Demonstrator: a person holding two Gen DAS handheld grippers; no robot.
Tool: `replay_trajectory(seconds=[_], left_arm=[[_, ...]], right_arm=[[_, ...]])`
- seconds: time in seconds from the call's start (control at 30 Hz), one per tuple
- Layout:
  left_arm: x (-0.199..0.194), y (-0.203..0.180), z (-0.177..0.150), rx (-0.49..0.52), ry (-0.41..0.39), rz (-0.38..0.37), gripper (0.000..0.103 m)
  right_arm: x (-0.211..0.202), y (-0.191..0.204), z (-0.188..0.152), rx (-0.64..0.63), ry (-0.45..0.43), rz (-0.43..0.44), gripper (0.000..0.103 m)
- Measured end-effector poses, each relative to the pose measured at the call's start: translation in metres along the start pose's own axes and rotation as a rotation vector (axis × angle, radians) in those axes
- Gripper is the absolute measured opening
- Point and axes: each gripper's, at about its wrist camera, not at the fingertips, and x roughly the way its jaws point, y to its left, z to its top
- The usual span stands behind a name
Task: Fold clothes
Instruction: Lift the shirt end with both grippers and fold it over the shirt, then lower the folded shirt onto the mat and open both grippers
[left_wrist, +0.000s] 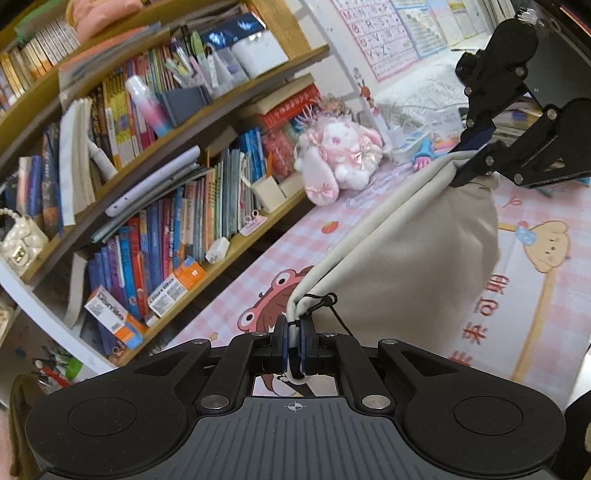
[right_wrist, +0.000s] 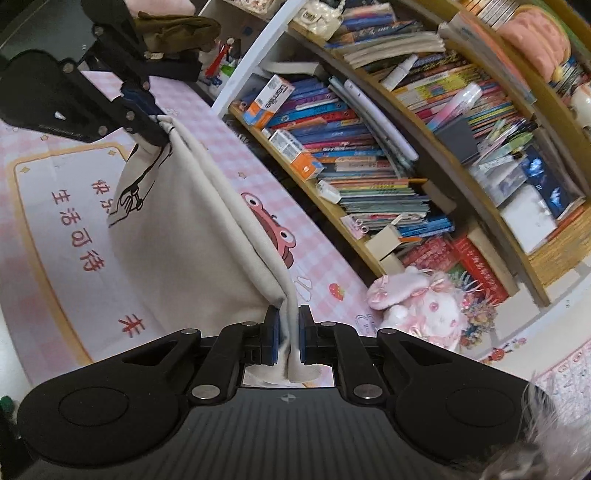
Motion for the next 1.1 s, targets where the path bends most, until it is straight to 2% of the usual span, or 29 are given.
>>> replay_trajectory(seconds=[0.27,0.5,0.6,0.63,0.7,0.73,0.77,0.83,0.93,1.03,1.1], left_arm=[[0.059,-0.001,0.011,-0.006,0.105,-0.003,0.011],[0.107,-0.003,0.005,0.012,0.216,-0.020,0.013],[0.127,-0.006,-0.001,0.025,0.264,-0.023,0.017],[0.133,-0.006,-0.003,0.027,0.278,-0.018,0.024],[0.146,-0.006,-0.008,0.029,0.312,0.025,0.045],[0.150,-0.005,-0.010,0.021,0.316,0.046,0.063],[0.154,-0.003,-0.012,0.014,0.321,0.068,0.077],[0.160,0.002,-0.017,-0.016,0.332,0.098,0.087],[0.160,0.016,-0.021,-0.082,0.335,0.092,0.090],[0.151,0.029,-0.023,-0.141,0.326,0.111,0.092],[0.141,0.041,-0.025,-0.205,0.308,0.123,0.092]], right_arm=[[0.059,-0.032,-0.002,0.040,0.038,0.127,0.009],[0.113,-0.047,-0.005,0.055,0.075,0.233,0.011],[0.136,-0.053,-0.007,0.073,0.093,0.263,0.017],[0.144,-0.054,-0.008,0.086,0.103,0.270,0.020],[0.160,-0.057,-0.012,0.111,0.124,0.285,0.023],[0.166,-0.058,-0.014,0.140,0.130,0.298,0.024],[0.173,-0.060,-0.017,0.169,0.136,0.312,0.026],[0.186,-0.063,-0.023,0.226,0.148,0.339,0.030],[0.196,-0.072,-0.030,0.340,0.141,0.356,0.036],[0.202,-0.085,-0.039,0.461,0.132,0.358,0.037],[0.201,-0.094,-0.044,0.521,0.132,0.307,0.036]])
